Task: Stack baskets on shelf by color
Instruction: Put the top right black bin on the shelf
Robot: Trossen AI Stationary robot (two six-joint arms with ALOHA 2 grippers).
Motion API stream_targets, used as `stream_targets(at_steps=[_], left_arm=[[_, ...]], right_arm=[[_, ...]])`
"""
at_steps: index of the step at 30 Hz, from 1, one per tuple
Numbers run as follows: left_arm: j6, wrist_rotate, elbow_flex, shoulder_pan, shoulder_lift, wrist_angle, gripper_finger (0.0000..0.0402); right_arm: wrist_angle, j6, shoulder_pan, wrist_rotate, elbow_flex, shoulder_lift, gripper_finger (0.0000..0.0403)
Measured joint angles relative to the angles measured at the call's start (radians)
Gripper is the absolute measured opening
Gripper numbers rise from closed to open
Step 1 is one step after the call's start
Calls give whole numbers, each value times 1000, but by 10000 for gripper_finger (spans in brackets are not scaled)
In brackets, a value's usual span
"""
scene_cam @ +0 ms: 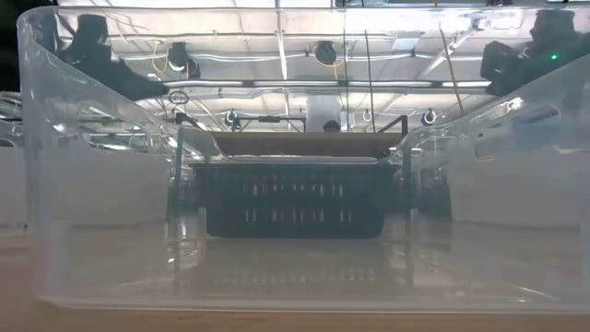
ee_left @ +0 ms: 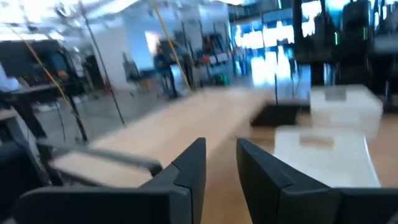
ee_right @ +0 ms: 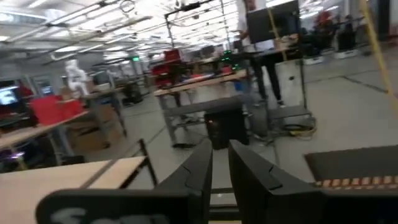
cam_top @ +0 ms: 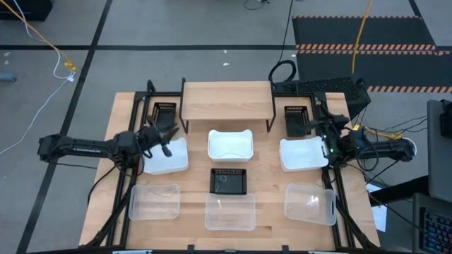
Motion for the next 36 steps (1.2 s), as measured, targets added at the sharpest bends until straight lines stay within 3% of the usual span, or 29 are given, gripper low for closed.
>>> stream_targets(at_steps=[6,12,14,19,22,29,36], left_arm=[[-302,102,0,-18,6,-22,93],[-292,108,0,-22,7,47,93],[-320,106,0,-20,7,77,93],[-487,148,0,-30,7,96,93],[-484,197,0,-41,6,87,93],[-451,204,0,-56,6,83,93],[-326,159,0,-56,6,66,93]], right_arm=[[-94,-42,-10,-81,0,0,45],[-148,72,42,-209,0,0,45],[-155,57,62,-201,0,0,45],[-207,52,119,-67,0,0,45],[-210,43,125,-16,0,0,45],[-208,30,130,-22,0,0,45],[66,-24,130,-21,0,0,45]])
